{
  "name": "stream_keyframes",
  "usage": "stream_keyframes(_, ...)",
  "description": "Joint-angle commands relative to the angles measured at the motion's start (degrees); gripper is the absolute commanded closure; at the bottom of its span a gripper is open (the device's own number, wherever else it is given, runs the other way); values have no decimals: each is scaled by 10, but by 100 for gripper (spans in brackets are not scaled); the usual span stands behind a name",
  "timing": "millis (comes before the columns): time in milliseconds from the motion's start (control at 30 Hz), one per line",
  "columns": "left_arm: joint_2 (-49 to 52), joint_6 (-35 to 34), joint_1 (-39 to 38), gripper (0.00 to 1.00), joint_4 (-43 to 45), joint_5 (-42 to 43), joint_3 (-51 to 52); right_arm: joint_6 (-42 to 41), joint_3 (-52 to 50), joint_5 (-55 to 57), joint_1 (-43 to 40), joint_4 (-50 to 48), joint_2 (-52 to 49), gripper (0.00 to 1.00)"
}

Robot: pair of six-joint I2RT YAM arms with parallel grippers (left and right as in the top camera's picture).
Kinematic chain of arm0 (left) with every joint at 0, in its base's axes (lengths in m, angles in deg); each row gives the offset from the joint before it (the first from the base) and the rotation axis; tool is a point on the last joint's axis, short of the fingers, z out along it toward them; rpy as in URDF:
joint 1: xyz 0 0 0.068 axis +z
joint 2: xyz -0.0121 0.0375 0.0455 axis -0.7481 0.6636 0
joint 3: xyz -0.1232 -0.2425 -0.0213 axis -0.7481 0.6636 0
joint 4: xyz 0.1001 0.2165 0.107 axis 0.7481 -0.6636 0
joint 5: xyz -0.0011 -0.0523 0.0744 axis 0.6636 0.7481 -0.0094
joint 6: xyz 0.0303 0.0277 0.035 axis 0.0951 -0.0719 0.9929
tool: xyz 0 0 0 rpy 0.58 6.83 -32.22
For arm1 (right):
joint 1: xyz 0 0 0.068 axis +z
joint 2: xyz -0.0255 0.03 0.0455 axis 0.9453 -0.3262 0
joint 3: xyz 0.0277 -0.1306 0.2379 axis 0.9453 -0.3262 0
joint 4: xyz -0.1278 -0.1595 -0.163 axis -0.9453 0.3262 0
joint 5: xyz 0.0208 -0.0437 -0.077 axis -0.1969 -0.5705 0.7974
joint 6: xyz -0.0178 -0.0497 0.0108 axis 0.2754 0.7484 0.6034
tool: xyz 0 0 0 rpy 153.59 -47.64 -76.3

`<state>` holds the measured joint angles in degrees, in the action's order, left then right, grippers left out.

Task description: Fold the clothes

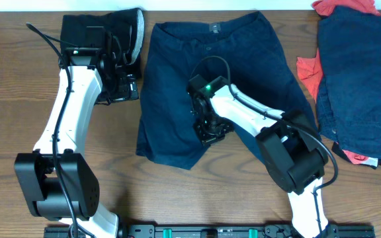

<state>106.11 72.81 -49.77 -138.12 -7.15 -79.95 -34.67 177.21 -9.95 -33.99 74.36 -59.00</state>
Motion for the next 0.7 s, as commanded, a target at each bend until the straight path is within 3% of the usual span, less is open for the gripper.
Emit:
stream_keyframes(0,1,1,0,1,-1,2,2,5,5,15,-11,20,61,99)
stream_keyframes(267,1,1,0,1,-1,2,2,26,9,15,-11,28,177,99)
stream_keyframes(433,1,1,0,1,-2,2,2,31,8,14,-2,-11,174,99)
stream_keyframes(467,1,1,0,1,-2,2,2,33,8,15,0,-13,171,97)
stream_keyframes(533,1,1,0,1,-2,2,2,36,8,19,2,-9,168,69)
stream_keyframes(667,1,1,0,1,-2,2,2,37,8,37,1,13,168,51)
